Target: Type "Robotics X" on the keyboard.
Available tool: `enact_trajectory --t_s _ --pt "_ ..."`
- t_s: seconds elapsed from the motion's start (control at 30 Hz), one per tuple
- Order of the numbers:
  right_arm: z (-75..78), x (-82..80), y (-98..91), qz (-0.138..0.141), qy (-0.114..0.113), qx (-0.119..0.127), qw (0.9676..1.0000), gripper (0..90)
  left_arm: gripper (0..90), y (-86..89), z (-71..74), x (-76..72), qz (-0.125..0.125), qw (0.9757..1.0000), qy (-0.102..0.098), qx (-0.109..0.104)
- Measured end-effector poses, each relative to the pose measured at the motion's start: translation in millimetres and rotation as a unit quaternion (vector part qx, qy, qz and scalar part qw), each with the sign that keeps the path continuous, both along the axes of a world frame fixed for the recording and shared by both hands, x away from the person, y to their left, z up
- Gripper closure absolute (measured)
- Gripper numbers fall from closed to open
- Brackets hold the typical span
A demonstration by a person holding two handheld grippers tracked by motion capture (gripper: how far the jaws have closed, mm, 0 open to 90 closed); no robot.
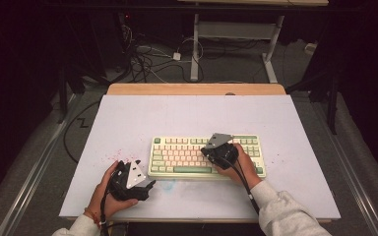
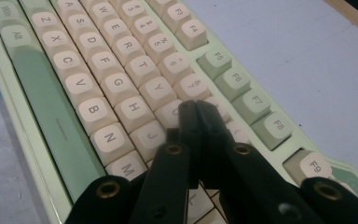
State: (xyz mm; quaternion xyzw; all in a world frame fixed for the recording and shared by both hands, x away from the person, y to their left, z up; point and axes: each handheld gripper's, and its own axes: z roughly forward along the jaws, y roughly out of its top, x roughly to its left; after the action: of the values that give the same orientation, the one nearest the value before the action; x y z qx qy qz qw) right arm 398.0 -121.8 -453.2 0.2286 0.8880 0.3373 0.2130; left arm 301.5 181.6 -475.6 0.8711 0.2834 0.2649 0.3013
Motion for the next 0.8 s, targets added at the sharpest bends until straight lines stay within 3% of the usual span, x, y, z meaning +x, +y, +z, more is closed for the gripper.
enact_trajectory --t_s 0.63,0.8 --pt "-0.5 2.1 2.0 -0.007 -0.003 -0.001 1.0000 90.0 17.3 0.1 0.3 -0.4 0.000 1.0000 0.001 0.003" --pt "-1.4 1.2 4.3 0.001 -0.003 -0.022 0.9997 90.0 17.3 0.1 0.3 -0.4 0.001 1.0000 0.001 0.003"
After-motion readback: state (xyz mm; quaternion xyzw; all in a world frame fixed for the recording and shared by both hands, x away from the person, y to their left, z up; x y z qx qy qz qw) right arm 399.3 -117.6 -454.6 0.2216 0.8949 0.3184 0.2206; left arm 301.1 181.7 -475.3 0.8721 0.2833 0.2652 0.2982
